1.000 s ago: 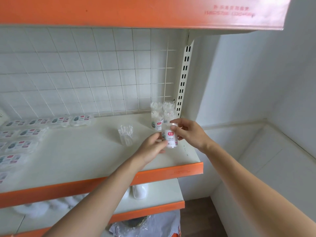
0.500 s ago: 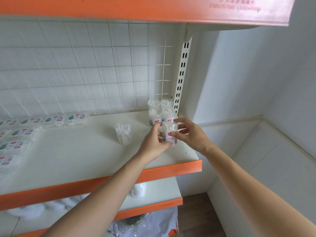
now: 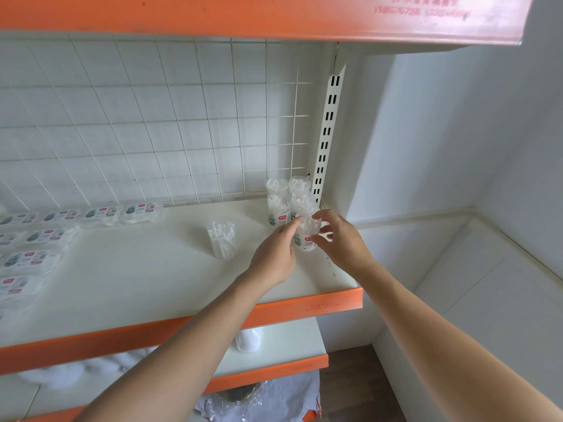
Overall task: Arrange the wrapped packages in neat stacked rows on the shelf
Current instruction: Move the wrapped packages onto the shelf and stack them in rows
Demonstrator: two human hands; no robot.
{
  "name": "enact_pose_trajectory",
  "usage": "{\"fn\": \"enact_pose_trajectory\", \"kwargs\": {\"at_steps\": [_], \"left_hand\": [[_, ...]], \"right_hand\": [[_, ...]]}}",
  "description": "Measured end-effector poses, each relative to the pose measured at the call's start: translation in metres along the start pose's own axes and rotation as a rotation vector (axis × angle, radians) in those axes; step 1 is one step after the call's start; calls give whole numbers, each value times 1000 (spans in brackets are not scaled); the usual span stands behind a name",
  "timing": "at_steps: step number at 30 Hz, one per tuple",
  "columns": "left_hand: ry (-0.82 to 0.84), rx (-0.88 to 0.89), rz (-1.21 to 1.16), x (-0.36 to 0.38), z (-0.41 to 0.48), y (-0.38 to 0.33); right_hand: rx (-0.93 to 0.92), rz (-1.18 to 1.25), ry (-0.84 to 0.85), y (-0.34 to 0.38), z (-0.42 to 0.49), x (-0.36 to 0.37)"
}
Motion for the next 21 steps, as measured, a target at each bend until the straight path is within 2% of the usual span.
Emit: {"fn": "enact_pose_trajectory", "kwargs": {"at_steps": [15, 21], "left_hand": [[19, -22, 93, -1, 5, -14], [-5, 23, 137, -4, 3, -17]], "right_hand": [[-35, -153, -33, -3, 6, -1], [-171, -234, -126, -1, -2, -5]]}}
Point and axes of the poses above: each hand's wrist, its own z-axis towards the middle knuckle, its own x-axis out of the palm, y = z × x, the point moved 4 cm from there along z, towards the middle knuckle
